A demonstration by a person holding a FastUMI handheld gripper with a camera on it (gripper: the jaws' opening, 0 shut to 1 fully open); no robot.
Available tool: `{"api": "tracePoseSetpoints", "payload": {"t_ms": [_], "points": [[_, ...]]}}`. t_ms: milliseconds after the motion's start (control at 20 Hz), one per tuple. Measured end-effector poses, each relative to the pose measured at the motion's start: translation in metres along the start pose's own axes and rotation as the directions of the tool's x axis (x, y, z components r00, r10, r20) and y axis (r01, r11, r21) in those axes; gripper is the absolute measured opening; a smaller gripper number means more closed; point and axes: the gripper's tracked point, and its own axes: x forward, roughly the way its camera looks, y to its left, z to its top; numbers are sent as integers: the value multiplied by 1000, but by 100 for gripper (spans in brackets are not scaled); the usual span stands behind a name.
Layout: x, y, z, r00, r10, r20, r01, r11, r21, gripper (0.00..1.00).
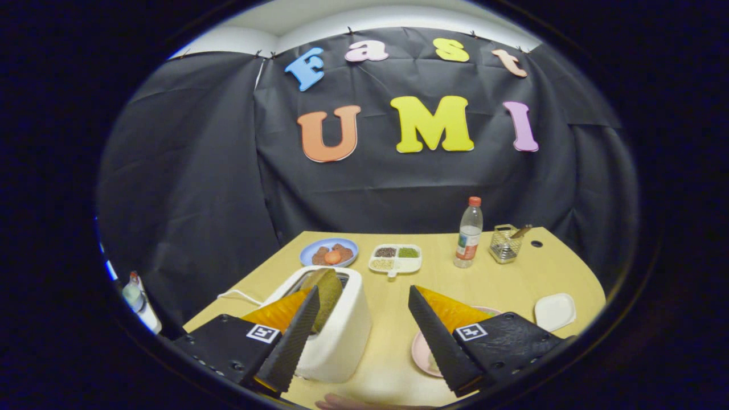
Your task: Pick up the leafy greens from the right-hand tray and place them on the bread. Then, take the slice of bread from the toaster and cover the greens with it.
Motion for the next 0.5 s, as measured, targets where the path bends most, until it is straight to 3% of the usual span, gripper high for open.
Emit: {"api": "tracePoseSetpoints", "payload": {"t_ms": [150, 350, 500], "points": [[22, 17, 0, 999, -36, -19, 35, 998, -50, 96], [47, 37, 8, 999, -29, -37, 27, 998, -49, 99], [48, 48, 11, 998, -29, -50, 26, 998, -63, 95]]}}
